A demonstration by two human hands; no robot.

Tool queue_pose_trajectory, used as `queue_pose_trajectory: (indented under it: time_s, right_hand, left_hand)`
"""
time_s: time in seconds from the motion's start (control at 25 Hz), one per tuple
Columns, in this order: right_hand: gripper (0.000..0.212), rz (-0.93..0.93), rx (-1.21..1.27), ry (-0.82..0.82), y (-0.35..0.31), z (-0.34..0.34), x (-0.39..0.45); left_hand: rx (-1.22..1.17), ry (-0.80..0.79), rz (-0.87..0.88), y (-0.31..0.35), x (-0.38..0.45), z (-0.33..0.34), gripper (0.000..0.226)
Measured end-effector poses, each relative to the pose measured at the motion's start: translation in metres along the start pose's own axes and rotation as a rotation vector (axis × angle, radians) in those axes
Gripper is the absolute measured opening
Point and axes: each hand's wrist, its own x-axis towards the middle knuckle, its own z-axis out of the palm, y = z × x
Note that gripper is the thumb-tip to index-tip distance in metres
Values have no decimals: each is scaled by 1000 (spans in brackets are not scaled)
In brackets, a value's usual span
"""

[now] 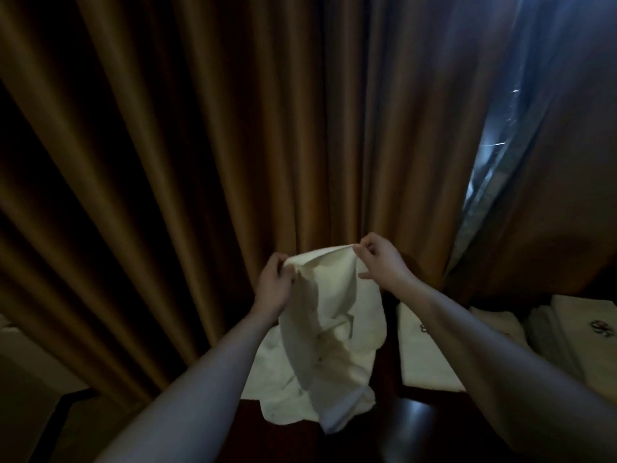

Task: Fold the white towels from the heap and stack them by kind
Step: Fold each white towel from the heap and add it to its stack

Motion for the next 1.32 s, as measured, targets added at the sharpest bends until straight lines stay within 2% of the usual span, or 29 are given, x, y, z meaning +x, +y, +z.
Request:
queue_pose_trajectory:
  time_s: [0.08, 0.24, 0.44, 0.52, 0.64, 0.8, 0.88, 0.96, 1.08, 1.16, 1.2, 1.24, 1.32]
  right_hand:
    - [13, -7, -7, 52, -4, -28, -13]
    - [13, -140, -83, 141, -9, -87, -48]
    - [17, -369, -451, 267, -10, -150, -98]
    - [19, -465, -634, 253, -4, -170, -114]
    - [25, -473, -809, 218, 8, -199, -134]
    - [23, -321, -792, 260, 35, -240, -167]
    - [23, -261, -805, 228, 52, -259, -188]
    - [21, -222, -883, 208, 70, -274, -204]
    - [18, -148, -990, 290, 97, -284, -223]
    - [20, -4, -847, 432, 106, -282, -238]
    - [25, 113, -707, 477, 108, -282, -247]
    - [28, 210, -560, 496, 113, -283, -252]
    - [28, 292, -374, 542, 125, -286, -263]
  left_hand:
    - [27, -12, 86, 33, -12, 6, 11]
    - [224, -67, 318, 86, -44, 19, 26]
    - [455, -11, 614, 119, -86, 35, 18]
    - [611, -11, 657, 125, -98, 45, 13]
    - [808, -100, 515, 131, -115, 65, 17]
    - [778, -169, 373, 135, -139, 91, 19]
    - [597, -202, 274, 137, -148, 104, 22]
    - [348, -243, 101, 139, -155, 118, 24]
    - [-40, -300, -189, 143, -165, 136, 23]
    - [-166, -329, -292, 143, -172, 142, 22]
    - [-180, -344, -290, 139, -174, 145, 20]
    - [-129, -344, -233, 133, -174, 148, 18]
    - [41, -312, -62, 121, -178, 152, 17]
